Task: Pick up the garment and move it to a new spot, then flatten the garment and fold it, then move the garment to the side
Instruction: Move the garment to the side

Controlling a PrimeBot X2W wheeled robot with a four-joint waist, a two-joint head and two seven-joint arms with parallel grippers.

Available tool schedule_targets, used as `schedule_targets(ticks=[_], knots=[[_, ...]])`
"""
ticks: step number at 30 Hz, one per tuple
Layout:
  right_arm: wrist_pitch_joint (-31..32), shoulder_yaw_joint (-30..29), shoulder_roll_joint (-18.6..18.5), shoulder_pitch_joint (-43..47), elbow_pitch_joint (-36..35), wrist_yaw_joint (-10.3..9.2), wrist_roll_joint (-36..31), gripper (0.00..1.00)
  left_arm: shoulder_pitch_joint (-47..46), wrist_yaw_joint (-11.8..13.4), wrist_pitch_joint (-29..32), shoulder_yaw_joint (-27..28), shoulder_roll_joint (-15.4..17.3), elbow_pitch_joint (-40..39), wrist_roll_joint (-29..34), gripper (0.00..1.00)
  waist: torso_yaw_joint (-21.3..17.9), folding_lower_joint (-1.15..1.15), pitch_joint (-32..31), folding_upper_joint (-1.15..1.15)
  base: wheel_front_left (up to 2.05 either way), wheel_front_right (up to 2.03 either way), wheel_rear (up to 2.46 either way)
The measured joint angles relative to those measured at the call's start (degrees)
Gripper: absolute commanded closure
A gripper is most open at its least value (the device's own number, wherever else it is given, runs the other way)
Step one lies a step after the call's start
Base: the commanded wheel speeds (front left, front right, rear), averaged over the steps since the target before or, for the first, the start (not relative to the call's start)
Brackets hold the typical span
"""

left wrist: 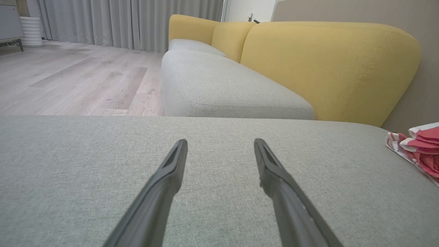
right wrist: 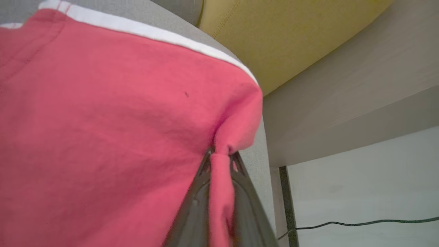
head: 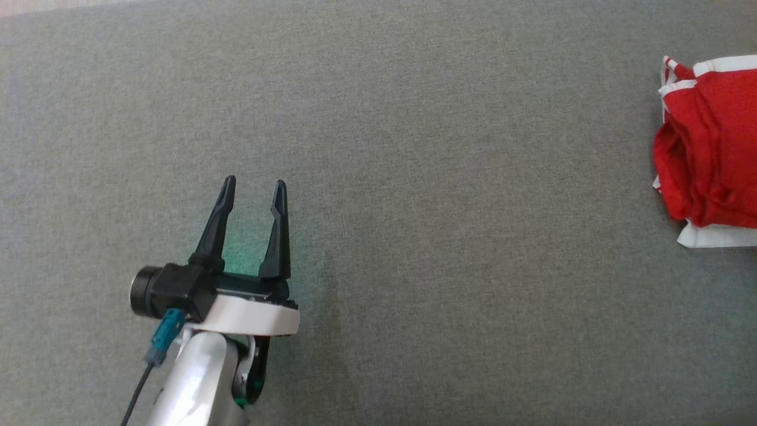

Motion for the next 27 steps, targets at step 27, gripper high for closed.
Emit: schedule_targets(ticks=[27], knots=[[-11.58,-2.74,31.1,3.12,-24.29,0.0,2.74,0.0,5.69,1.62,0.0,2.32,-0.01,-1.77,-0.94,0.0,0.59,-0.02,-14.74,0.0,0.0,0.0,0.0]])
